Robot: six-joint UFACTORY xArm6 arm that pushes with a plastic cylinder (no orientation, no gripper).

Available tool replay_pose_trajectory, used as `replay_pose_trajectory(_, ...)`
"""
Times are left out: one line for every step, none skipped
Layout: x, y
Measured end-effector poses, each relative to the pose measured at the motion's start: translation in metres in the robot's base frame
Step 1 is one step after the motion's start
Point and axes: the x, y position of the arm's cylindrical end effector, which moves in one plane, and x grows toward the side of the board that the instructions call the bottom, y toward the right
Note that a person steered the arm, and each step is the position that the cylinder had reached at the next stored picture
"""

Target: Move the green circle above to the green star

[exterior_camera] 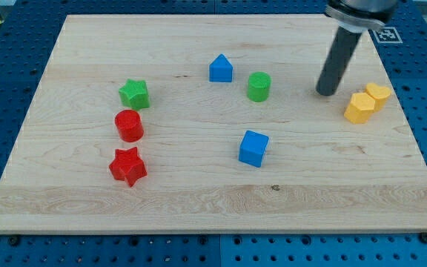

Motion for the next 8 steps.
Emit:
replay_pose_trajectory(0.006,-0.024)
replay_pose_trajectory(0.012,-0.056)
replay_pose_trajectory(0.013,-0.093)
replay_pose_trajectory(0.013,-0.11)
replay_pose_trajectory(0.011,-0.126)
replay_pose_trajectory(0.0,-0.155)
replay_pose_trajectory(-0.01,-0.17)
replay_pose_trajectory(-0.027,-0.189)
